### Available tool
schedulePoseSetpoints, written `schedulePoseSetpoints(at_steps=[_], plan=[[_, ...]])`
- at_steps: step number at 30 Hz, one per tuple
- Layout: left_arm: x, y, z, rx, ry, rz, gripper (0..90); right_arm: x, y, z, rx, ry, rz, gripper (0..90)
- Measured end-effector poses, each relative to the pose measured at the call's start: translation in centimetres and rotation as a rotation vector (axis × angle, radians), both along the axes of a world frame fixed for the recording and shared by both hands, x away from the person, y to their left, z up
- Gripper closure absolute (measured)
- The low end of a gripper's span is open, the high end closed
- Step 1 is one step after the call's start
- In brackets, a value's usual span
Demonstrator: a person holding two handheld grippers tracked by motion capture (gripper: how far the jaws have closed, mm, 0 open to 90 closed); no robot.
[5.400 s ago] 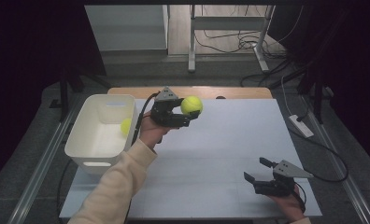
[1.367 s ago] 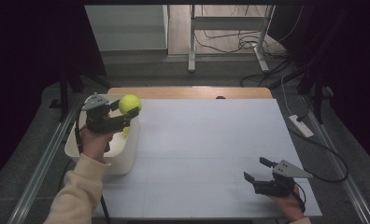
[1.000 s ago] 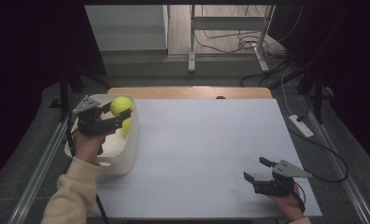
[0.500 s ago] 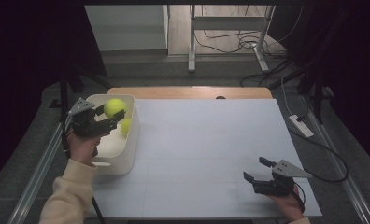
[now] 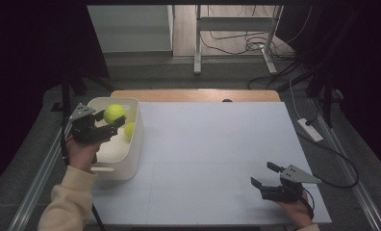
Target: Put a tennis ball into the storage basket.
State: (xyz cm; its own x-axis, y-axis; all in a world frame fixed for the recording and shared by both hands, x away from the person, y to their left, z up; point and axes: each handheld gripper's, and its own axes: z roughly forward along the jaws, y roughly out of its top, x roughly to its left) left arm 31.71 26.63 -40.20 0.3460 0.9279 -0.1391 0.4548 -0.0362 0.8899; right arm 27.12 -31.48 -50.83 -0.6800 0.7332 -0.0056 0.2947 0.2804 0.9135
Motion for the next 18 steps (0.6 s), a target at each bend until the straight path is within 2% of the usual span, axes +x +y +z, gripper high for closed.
schedulePoseSetpoints(at_steps=[13, 16, 18], plan=[[-0.16, 0.05, 0.12, 0.0, -0.004, 0.011, 26.4, 0.0, -0.03, 0.01, 0.002, -0.001, 0.001, 13.2], [-0.41, 0.29, 0.38, -0.022, -0.054, 0.028, 19.8, 0.0, -0.03, 0.01, -0.002, -0.002, 0.001, 13.2], [-0.5, 0.34, 0.53, -0.029, -0.062, 0.032, 17.9, 0.0, -0.02, 0.01, -0.003, -0.002, 0.001, 13.2]])
